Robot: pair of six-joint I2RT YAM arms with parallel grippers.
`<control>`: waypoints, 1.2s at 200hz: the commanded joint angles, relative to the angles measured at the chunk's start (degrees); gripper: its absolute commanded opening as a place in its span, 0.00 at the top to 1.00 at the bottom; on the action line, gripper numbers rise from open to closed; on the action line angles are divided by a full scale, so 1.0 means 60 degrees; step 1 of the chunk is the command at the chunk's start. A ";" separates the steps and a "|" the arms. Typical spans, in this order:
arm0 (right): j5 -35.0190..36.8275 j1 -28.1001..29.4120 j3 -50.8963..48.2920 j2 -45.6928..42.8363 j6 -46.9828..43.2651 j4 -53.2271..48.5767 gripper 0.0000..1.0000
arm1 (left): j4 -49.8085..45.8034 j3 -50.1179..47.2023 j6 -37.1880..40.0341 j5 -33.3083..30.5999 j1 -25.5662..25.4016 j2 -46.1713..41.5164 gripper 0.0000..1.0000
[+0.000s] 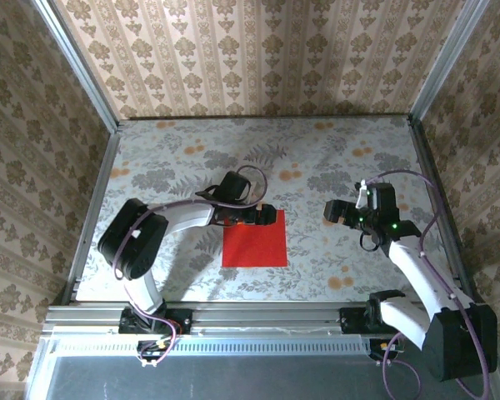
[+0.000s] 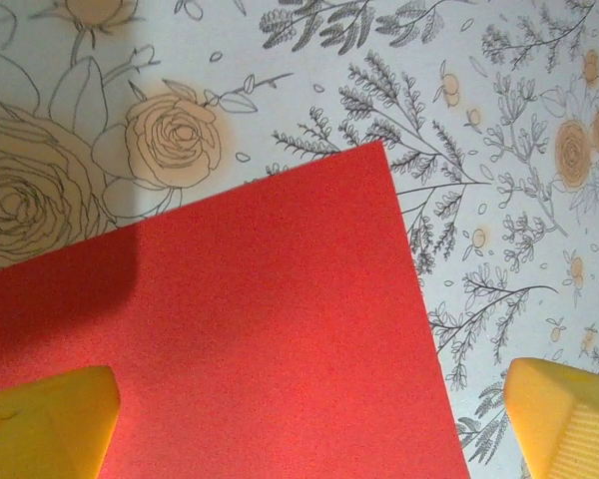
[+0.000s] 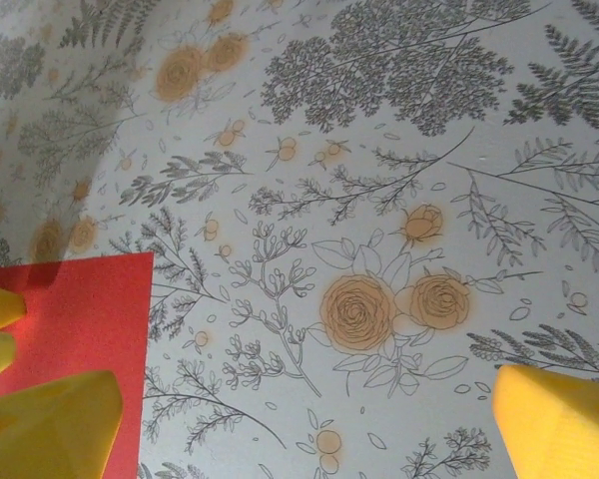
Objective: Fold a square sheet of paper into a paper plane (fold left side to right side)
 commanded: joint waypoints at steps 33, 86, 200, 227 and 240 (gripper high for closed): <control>0.0518 0.1626 0.0886 0.1423 0.0281 0.0112 0.07 | -0.0318 -0.0815 0.0142 -0.0280 0.0609 -0.2206 0.02; 0.1425 0.3632 0.2210 0.4128 0.0552 0.0147 0.09 | -0.0226 -0.2887 -0.0813 0.0186 0.1039 -0.3756 0.27; 0.2317 0.5088 0.5087 0.7814 0.0293 -0.0464 0.09 | 0.0321 -0.3728 -0.1426 0.0561 0.0819 -0.2769 0.66; 0.2259 0.5212 0.5297 0.8185 0.0294 -0.0511 0.09 | 0.0301 -0.3840 -0.1475 0.0430 0.0819 -0.2571 0.66; 0.2217 0.5287 0.5311 0.8306 0.0345 -0.0533 0.09 | 0.0400 -0.3914 -0.1539 0.0438 0.0806 -0.2454 0.66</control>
